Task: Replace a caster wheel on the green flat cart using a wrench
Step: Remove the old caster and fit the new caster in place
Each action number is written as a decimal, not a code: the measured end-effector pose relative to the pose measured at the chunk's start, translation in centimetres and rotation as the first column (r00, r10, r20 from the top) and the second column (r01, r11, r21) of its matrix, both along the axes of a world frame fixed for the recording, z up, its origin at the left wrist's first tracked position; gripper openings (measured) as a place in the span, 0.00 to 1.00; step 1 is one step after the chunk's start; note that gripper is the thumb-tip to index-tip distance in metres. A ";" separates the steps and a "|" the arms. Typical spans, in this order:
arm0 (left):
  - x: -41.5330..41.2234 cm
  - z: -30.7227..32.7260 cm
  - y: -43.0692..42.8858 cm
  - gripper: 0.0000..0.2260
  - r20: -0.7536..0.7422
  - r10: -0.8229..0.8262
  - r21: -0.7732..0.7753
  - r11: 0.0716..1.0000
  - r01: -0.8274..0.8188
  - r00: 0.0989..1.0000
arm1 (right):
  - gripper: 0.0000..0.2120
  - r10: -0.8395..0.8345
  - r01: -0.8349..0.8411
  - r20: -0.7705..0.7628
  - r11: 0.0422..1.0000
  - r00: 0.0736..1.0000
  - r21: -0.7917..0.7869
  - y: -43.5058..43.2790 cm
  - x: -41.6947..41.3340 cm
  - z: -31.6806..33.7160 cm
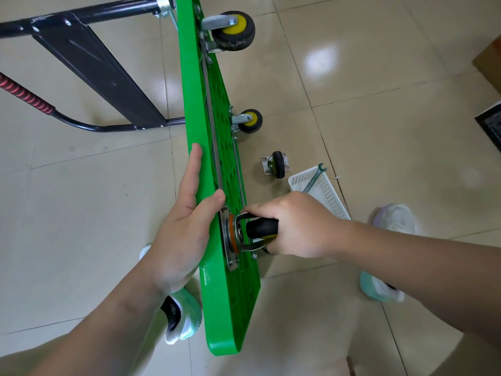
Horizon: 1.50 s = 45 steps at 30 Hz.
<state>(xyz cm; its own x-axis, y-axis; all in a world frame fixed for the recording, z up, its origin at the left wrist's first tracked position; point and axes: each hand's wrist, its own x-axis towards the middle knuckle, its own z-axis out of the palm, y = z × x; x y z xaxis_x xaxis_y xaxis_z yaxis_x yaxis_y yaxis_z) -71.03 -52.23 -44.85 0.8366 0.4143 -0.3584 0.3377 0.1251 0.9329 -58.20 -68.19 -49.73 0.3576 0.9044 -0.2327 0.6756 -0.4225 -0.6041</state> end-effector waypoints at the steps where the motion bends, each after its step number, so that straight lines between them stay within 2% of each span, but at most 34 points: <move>1: 0.0 -0.1 0.1 0.31 -0.002 0.004 0.007 1.000 -0.004 1.000 | 0.30 -0.003 0.003 0.028 1.000 1.000 0.004 0.0 -0.1 0.0; 8: 0.1 0.1 -0.6 0.30 0.021 0.018 0.086 0.996 -0.019 1.000 | 0.29 -0.007 0.007 0.043 1.000 0.999 0.003 0.1 -0.3 0.1; 24: 0.2 0.3 -0.6 0.29 0.002 0.053 0.053 0.997 -0.053 0.999 | 0.30 0.004 -0.003 0.104 1.000 0.995 -0.010 0.6 -0.7 -0.1; 28: 0.2 0.3 -0.6 0.29 0.005 0.056 0.040 0.998 -0.056 0.998 | 0.32 -0.015 0.014 0.075 1.000 0.997 0.010 0.5 -0.7 -0.2; 40: 0.8 0.0 -1.0 0.29 -0.002 0.063 0.089 0.994 -0.063 0.998 | 0.27 -0.058 0.058 -0.012 0.998 0.998 0.035 -0.4 -0.2 -0.5; 45: 0.6 -0.3 -0.7 0.29 0.001 0.048 0.099 0.994 -0.047 0.999 | 0.33 -0.060 0.063 -0.051 0.997 0.997 0.052 -0.5 -0.1 -1.1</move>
<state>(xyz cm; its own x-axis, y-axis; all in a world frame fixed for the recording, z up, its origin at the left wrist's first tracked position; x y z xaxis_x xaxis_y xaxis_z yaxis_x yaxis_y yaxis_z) -70.38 -52.91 -45.14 0.8147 0.4870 -0.3147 0.3347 0.0483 0.9411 -58.33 -68.72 -50.86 0.4020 0.8928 -0.2034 0.6185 -0.4286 -0.6586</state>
